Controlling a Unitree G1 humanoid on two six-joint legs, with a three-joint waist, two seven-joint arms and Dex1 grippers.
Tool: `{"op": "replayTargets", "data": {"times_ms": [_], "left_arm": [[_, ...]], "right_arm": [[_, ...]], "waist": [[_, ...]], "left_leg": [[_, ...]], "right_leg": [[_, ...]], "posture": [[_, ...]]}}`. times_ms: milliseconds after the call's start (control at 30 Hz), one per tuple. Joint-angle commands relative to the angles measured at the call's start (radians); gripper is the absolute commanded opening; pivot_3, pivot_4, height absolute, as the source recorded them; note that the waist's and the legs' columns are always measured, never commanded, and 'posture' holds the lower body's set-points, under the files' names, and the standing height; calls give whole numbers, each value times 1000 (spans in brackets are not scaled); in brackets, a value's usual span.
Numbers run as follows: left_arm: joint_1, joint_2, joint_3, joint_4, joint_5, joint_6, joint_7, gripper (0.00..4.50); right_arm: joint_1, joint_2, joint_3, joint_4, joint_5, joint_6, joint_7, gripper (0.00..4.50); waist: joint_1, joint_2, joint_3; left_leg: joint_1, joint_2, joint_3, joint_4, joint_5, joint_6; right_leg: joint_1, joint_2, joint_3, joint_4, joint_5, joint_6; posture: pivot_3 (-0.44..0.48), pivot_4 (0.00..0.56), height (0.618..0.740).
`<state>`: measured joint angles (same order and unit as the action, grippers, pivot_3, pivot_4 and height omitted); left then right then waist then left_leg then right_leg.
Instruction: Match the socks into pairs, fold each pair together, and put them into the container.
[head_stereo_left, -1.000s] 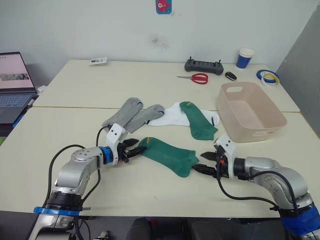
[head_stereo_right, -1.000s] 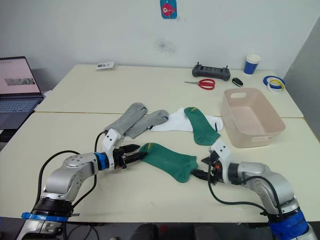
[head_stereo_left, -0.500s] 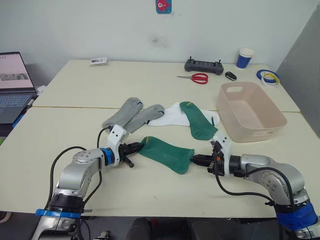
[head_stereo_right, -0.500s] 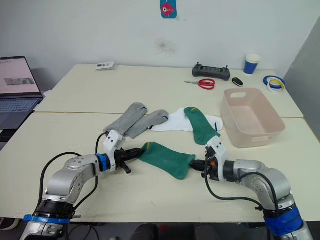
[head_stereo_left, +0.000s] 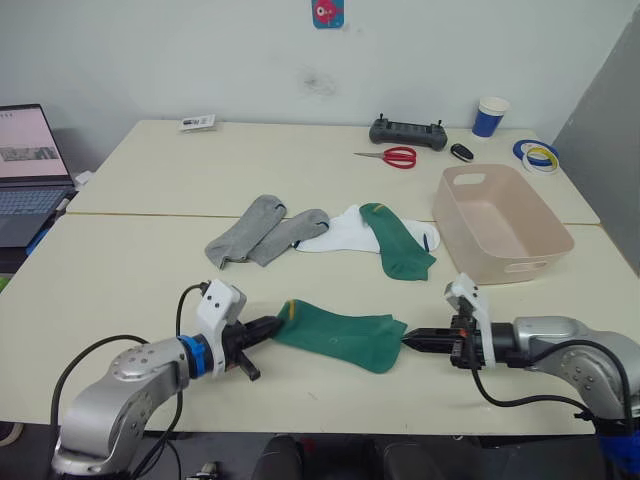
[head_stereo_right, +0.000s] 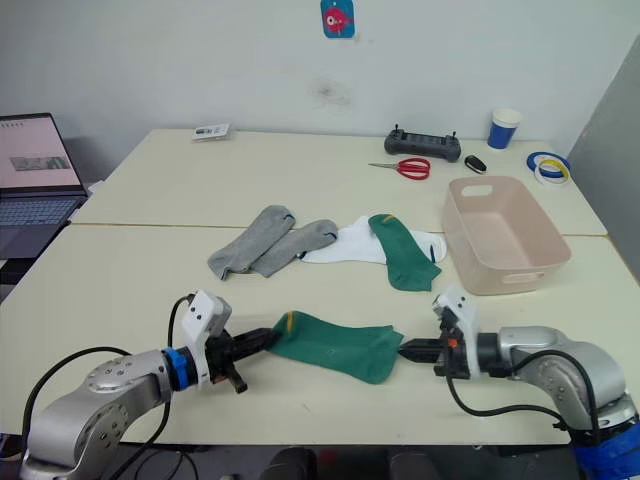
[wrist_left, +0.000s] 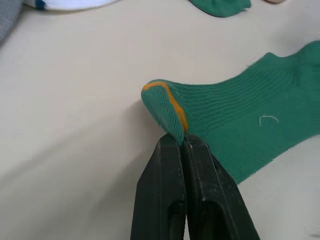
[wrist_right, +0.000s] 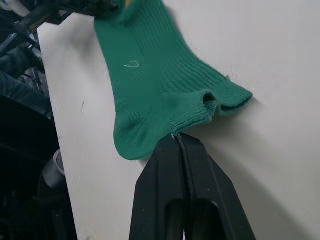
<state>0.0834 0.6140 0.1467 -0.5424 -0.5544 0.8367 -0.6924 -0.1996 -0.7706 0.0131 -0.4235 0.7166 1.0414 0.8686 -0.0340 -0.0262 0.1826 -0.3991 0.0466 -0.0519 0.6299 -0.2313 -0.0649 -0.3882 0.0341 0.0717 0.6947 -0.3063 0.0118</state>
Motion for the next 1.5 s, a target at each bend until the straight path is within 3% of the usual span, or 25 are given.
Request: {"op": "replayTargets", "data": {"times_ms": [33, 233, 367, 433, 567, 800, 933, 1133, 1267, 1500], "left_arm": [[53, 17, -28, -72, 25, 3, 43, 0], [57, -39, -145, -51, 89, -48, 110, 0], [66, -49, -160, -41, 101, -68, 117, 0], [84, -42, -141, -57, 75, -72, 92, 454], [95, -23, -115, -57, 46, -70, 59, 1546], [105, 98, 59, 73, -37, -96, -92, 3779], [49, 112, 73, 153, -48, -131, -140, 3779], [-24, 44, -39, 185, -4, -148, -106, 3779], [-23, 17, -87, 176, 21, -152, -83, 2640], [-10, 8, -99, 140, 3, -145, -87, 320]], "right_arm": [[34, -57, -52, -32, 53, 16, 53, 39], [83, -82, -13, -7, 13, -36, 74, 39], [105, -94, 0, -25, 14, -37, 80, 39], [113, -107, 0, -29, 5, -35, 72, 0], [101, -113, -7, -11, 2, -19, 49, 957], [63, -132, -37, 37, -6, -26, 47, 3458], [21, -74, -52, 56, 45, 32, 11, 3458], [6, -14, -29, 56, 50, 81, -40, 3458], [14, -4, -20, 64, 41, 78, -51, 3495], [18, -3, -17, 89, 31, 58, -40, 1057]], "waist": [[1, 0, 0], [1, 0, 0], [2, 0, 0], [2, 0, 0], [1, 0, 0], [-1, 0, 0], [-1, 1, 0], [4, 0, 0], [4, 0, 0], [3, 0, 0]], "left_leg": [[0, 0, 0, 0, 0, 0], [0, 0, 0, 0, 0, 0], [0, 0, 0, 0, 0, 0], [0, 0, 0, 0, 0, 0], [0, 0, 0, 0, 0, 0], [1, 1, 0, -1, 0, 0], [1, 1, 0, -1, 0, 0], [-3, 0, 1, -1, 0, 0], [-3, 0, 2, -1, -1, 1], [-3, 0, 2, -2, -1, 1]], "right_leg": [[0, 0, 0, -1, 0, 0], [0, 0, 0, -1, 0, 0], [0, 0, 0, -2, 0, 0], [0, 0, 0, -2, 0, 0], [0, 0, 0, -2, 0, 0], [0, 0, 0, -2, 0, -1], [0, 0, 0, -2, -1, -1], [0, 0, -1, -9, 1, 2], [1, -1, 0, -12, 1, 2], [1, 0, 0, -12, 1, 2]], "posture": [[0, 150, 740], [0, 150, 740], [0, 150, 740], [0, 150, 740], [0, 150, 740], [0, 150, 740], [0, 150, 740], [0, 150, 740], [0, 150, 740], [0, 150, 740]]}}
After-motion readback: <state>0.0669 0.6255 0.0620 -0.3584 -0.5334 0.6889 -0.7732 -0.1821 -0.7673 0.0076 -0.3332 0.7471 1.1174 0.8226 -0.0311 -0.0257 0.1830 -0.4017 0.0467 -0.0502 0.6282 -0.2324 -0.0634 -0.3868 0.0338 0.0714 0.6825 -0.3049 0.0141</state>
